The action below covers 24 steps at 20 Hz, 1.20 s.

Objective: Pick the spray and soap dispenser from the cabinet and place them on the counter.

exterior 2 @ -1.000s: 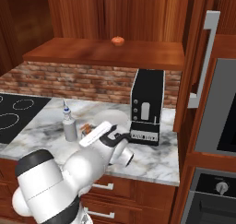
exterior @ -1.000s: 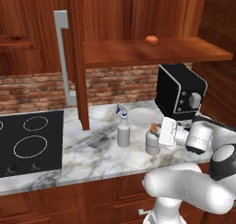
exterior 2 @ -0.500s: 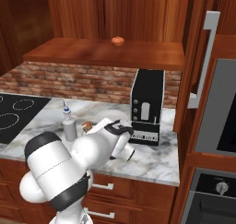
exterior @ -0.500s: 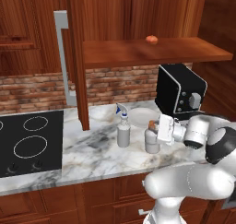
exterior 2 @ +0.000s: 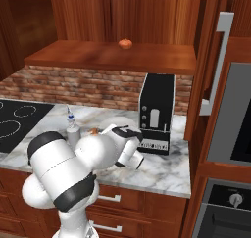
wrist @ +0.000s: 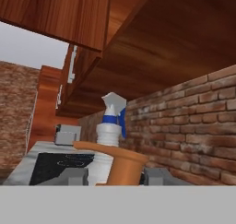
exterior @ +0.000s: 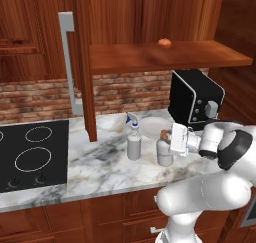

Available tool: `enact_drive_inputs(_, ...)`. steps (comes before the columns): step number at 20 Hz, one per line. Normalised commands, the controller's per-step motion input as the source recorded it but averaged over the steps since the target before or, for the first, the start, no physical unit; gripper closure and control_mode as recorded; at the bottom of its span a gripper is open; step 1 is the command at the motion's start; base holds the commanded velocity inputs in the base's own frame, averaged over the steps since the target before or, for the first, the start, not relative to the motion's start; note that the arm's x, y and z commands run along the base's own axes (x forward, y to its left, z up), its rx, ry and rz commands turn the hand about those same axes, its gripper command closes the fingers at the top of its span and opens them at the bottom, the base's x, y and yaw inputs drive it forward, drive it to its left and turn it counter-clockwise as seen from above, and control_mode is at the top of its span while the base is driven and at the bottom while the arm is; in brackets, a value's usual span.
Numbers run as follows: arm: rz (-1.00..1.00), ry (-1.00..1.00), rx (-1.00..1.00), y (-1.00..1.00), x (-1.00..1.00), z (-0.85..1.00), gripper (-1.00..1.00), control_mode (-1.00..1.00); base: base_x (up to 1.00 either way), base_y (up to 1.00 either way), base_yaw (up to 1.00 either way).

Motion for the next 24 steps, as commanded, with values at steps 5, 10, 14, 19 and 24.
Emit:
enact_drive_inputs(5, 0.0, -0.07, 0.0, 0.14, -0.05, -0.5, 1.0, -1.0, 0.0, 0.0, 0.0)
enact_drive_inputs(10, 0.0, -0.1, 0.0, 0.15, -0.17, -0.53, 1.0, -1.0, 0.0, 0.0, 0.0)
enact_drive_inputs(14, 0.0, -0.13, 0.0, 0.16, -0.24, -0.54, 1.0, -1.0, 0.0, 0.0, 0.0)
enact_drive_inputs(19, 0.0, -0.13, 0.01, 0.15, -0.23, -0.53, 1.0, -1.0, 0.0, 0.0, 0.0)
enact_drive_inputs(24, 0.0, -0.12, 0.01, 0.14, -0.15, -0.47, 1.0, -1.0, 0.0, 0.0, 0.0)
